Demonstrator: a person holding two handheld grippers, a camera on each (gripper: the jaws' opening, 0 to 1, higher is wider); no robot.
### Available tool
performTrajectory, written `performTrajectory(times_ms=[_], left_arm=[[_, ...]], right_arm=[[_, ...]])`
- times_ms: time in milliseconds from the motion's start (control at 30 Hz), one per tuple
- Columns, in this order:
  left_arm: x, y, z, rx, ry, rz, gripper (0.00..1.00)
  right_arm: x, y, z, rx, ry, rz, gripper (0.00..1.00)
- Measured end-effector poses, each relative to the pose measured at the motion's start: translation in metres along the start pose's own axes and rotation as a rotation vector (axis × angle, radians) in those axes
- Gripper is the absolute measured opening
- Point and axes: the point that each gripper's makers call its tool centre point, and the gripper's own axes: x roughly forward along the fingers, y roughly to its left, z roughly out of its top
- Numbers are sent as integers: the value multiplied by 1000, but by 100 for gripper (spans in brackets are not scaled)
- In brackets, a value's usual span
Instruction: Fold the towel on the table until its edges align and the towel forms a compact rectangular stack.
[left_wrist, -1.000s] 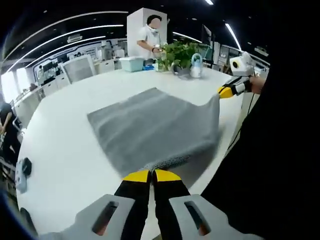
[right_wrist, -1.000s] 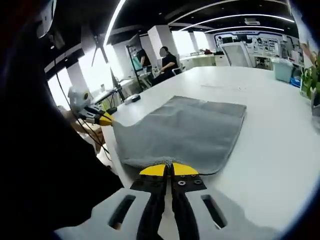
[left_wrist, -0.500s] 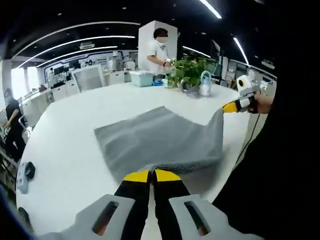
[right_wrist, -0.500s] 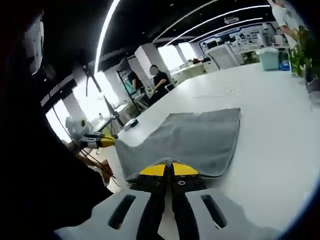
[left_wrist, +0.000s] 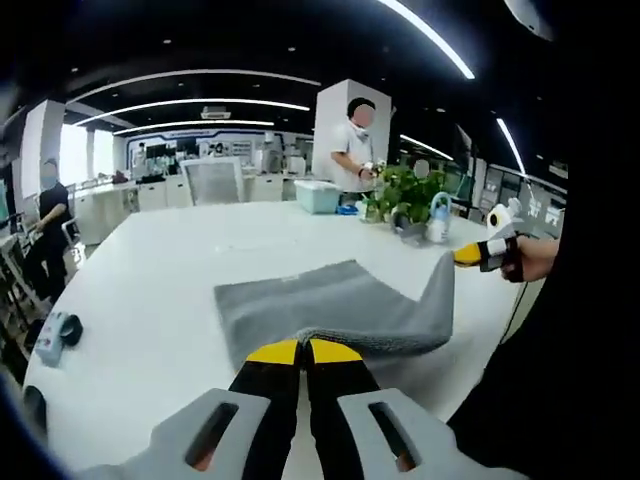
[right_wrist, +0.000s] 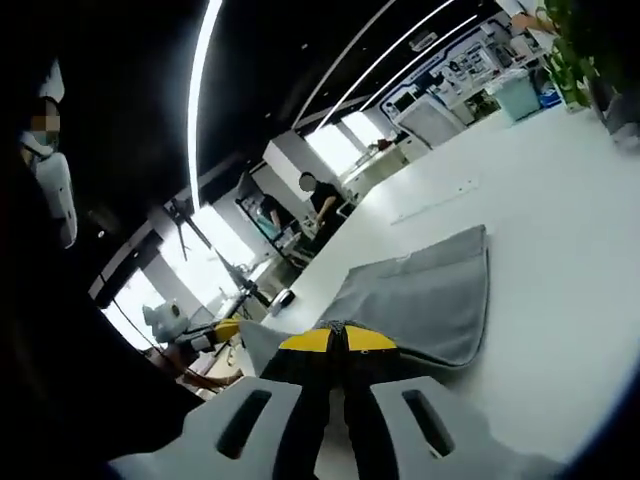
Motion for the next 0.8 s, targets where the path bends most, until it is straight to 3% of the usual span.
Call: performTrajectory(times_ms=[200, 633, 733, 800], left_arm=[[-10, 3, 13, -60, -77, 6, 2], [-9, 3, 51, -74, -178, -35, 2], [-11, 2, 56, -46, -211, -9, 2], [-13, 2, 57, -58, -224, -1, 2]], right_arm=[[-16, 0, 5, 14, -81, -26, 0], [-39, 10, 16, 30, -217, -55, 0], [-40, 18, 23, -37, -254, -39, 0], [-40, 22, 26, -32, -256, -25, 0]])
